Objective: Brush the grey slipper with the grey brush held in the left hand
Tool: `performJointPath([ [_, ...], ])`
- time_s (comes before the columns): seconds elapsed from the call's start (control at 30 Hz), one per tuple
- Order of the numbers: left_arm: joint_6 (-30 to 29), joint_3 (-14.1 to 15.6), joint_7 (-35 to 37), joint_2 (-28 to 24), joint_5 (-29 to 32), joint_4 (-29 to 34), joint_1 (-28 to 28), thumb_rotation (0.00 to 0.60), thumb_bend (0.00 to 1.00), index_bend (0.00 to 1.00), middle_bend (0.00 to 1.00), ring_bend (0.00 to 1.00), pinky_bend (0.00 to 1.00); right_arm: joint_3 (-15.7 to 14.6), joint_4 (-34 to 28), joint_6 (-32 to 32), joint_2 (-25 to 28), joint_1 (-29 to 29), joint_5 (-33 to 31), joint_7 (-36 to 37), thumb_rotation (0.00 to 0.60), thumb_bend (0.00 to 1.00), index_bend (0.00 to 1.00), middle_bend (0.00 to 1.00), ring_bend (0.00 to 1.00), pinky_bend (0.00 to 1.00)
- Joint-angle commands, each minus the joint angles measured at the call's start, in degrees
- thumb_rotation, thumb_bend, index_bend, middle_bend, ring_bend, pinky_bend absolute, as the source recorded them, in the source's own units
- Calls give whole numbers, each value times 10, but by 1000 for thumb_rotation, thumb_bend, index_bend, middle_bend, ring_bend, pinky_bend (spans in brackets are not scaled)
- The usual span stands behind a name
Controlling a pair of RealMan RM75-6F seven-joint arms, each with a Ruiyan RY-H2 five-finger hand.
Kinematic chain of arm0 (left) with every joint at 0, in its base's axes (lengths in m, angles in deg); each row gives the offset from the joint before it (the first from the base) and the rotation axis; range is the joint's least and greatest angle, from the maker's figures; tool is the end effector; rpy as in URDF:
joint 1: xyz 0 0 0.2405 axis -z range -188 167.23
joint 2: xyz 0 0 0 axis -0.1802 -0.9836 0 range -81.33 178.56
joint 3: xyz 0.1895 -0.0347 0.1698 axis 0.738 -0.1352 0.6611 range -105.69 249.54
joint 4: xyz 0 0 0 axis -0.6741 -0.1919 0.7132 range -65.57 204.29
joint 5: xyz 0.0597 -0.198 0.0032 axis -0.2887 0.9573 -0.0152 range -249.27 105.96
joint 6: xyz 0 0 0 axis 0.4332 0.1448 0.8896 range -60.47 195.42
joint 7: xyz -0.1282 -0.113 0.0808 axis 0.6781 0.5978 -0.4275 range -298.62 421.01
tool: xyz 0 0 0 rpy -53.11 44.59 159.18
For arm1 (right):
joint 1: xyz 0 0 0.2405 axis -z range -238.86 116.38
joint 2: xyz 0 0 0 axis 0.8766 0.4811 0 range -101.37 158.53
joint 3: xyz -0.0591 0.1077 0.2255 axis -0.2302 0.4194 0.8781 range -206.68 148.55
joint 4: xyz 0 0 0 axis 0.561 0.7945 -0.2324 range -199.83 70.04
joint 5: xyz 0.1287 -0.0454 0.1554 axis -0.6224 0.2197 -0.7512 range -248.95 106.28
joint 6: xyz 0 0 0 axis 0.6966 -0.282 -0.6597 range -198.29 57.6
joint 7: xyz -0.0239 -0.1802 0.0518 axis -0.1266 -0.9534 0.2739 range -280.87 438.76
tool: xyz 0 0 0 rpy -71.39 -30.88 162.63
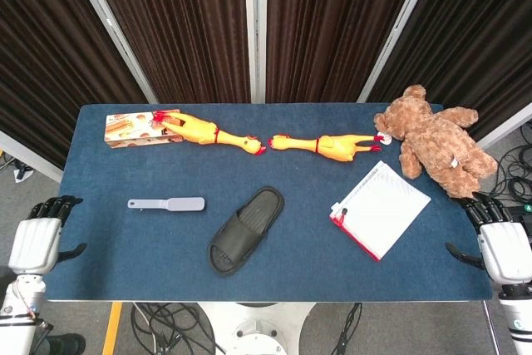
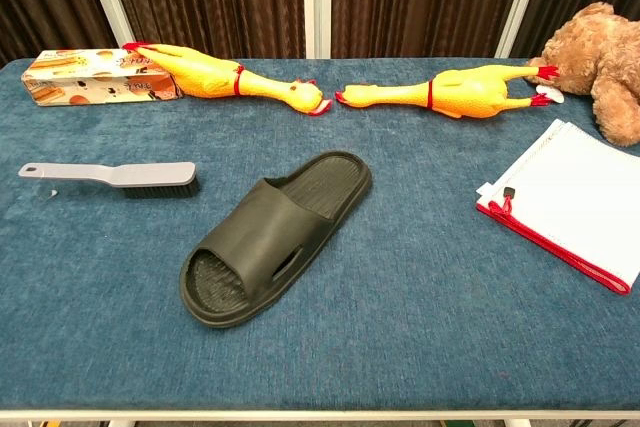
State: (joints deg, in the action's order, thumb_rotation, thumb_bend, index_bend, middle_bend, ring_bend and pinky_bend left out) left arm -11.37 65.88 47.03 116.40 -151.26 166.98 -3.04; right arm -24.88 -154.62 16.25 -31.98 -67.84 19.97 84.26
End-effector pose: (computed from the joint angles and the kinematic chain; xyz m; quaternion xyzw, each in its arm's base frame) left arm -0.2945 0.2469 0.1295 -0.6083 -0.3919 -0.3418 0.5997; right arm -0.2953 -0.2395 0.1876 0.6200 -0.3396 0.4237 0.5663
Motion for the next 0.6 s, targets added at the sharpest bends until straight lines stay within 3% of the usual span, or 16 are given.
performJointPath([
  [0.03,142,-44,35,12,53,-40,98,600,86,290,329,213,241,10,-13,-11,13,-13,-2,-17,600,26,209,247,127,176],
  [0.23,313,-63,-17,52,168,-110,211,600,87,291,329,213,250,20,-36,-27,30,-30,-5,-40,600,26,206,243,126,176],
  [0.47,375,-50,-97,119,294,-191,283,600,86,326,372,273,323,18,-33,-38,28,-33,-19,-31,600,26,206,242,126,176],
  [0.6,384,-38,-115,134,347,-202,303,600,87,410,441,348,370,17,-25,-39,24,-31,-26,-21,600,26,206,242,126,176],
])
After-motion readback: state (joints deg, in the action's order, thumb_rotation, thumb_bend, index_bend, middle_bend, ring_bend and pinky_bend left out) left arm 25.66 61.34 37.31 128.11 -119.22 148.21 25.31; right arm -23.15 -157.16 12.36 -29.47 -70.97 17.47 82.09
